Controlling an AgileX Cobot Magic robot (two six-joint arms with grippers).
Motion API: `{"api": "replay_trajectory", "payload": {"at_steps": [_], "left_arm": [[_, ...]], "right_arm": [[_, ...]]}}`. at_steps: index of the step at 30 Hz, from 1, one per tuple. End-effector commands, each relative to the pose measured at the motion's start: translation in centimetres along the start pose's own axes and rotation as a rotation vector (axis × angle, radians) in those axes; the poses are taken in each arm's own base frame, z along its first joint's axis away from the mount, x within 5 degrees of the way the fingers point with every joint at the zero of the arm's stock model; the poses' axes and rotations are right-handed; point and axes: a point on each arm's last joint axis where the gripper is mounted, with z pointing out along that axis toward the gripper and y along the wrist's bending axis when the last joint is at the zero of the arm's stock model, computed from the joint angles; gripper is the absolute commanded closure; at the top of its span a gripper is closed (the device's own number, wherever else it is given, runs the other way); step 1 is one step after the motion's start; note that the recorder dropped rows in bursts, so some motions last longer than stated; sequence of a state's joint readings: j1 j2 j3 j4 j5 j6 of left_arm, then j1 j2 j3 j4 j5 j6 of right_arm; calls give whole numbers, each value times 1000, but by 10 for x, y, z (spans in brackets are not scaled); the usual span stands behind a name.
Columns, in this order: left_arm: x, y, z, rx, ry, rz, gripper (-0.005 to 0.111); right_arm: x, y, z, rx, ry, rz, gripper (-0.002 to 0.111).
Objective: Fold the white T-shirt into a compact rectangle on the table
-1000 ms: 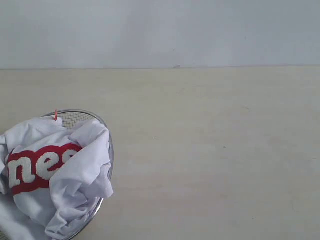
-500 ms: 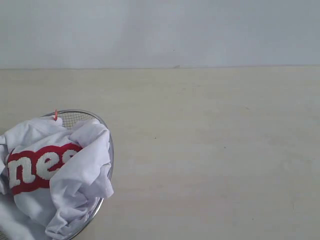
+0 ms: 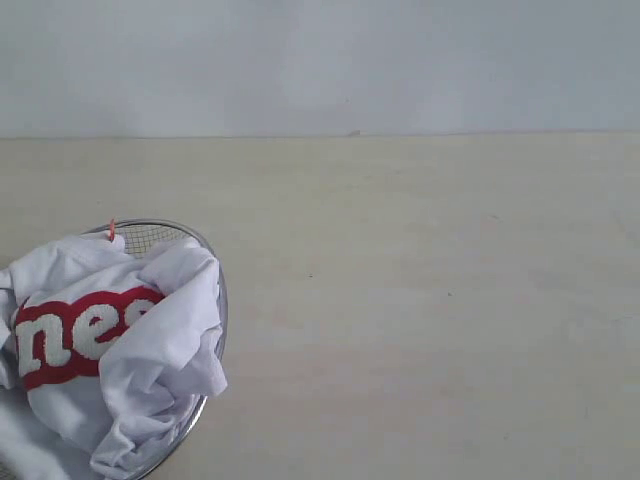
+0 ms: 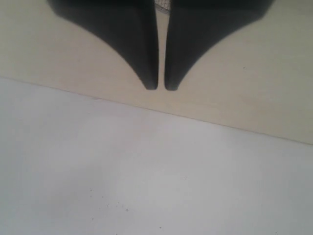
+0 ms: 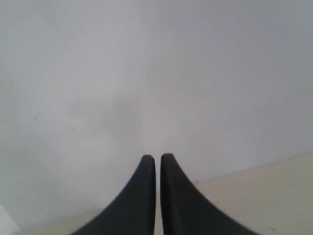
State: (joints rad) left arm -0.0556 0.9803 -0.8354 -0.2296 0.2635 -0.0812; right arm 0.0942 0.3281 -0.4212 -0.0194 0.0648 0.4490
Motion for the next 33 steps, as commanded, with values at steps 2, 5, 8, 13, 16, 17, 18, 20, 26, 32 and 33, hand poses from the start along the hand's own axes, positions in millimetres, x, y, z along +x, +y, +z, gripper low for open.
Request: {"api": "replay_trajectory", "payload": {"at_steps": [2,5,8,13,16,17,18,20,26,32,33], "left_arm": [[1,1,5,-3,30,-16,102],[5,2,10,-7,60,-24,102],[8,2,10,-7,93,26,102],[9,-1,10,15,138,75,102],[12,-4,15,53,164,82,102],[15,-5,18,71,196,82,102],[19,-6,21,93,231,72,102],[25,-8,27,129,286,55,102],[17,-13,36,186,372,52,102],[10,-2,37,194,442,28,102],[10,-2,37,195,448,33,102]], "right_arm": [[0,25,42,-132,212,-238,108],[15,46,68,-226,385,-331,108],[34,63,89,-285,497,-375,108],[45,80,118,-299,568,-388,108],[40,89,133,-286,603,-386,108],[36,93,138,-285,604,-377,108],[32,98,145,-282,600,-350,108],[27,107,158,-276,616,-343,108],[33,136,204,-298,902,-429,108],[60,126,247,-382,1116,-209,76],[65,121,250,-411,1142,-154,71]]}}
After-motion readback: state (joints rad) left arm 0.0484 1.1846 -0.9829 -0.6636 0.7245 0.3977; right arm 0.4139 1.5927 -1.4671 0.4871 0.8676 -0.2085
